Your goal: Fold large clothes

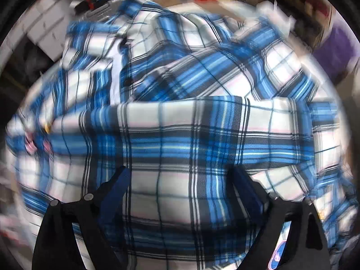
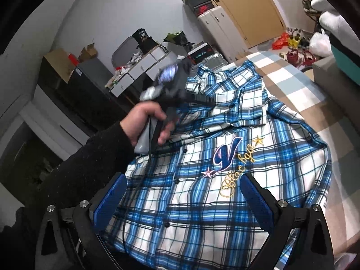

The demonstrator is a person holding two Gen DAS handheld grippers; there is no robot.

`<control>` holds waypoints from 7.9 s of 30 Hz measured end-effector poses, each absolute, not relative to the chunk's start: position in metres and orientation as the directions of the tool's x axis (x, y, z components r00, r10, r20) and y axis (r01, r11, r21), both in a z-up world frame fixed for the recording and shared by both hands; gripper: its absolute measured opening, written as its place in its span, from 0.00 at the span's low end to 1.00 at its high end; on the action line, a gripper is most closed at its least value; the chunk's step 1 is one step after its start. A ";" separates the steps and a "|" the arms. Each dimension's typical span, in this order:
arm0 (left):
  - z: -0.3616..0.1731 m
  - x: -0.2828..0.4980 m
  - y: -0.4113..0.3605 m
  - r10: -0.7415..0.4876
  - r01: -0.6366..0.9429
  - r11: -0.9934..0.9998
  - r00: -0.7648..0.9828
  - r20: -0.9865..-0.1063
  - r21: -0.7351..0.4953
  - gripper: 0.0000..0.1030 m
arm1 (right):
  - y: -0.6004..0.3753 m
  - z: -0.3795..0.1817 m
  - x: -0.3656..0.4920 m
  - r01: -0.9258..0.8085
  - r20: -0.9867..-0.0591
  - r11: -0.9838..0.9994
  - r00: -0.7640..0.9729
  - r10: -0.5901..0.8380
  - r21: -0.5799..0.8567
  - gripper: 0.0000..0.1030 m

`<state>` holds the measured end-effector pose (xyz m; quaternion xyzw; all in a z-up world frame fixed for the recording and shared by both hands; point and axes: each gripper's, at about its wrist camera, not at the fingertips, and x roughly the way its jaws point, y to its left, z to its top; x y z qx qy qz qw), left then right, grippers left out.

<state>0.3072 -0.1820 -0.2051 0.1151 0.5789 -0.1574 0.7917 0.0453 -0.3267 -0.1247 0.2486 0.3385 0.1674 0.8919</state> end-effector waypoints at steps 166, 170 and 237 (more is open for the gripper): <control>-0.175 0.203 -0.062 -0.226 0.225 0.967 0.519 -0.824 -0.124 0.01 | -0.274 -0.159 0.164 -0.079 -0.689 0.929 0.649 0.323 0.361 0.05; -0.188 0.212 -0.062 -0.219 0.215 0.969 0.515 -0.829 -0.123 0.01 | -0.274 -0.174 0.157 -0.059 -0.730 0.938 0.613 0.304 0.341 0.08; -0.180 0.223 -0.073 -0.331 0.307 0.933 0.527 -0.783 -0.188 0.60 | -0.308 -0.160 0.165 0.029 -0.613 0.952 0.772 0.171 0.303 0.69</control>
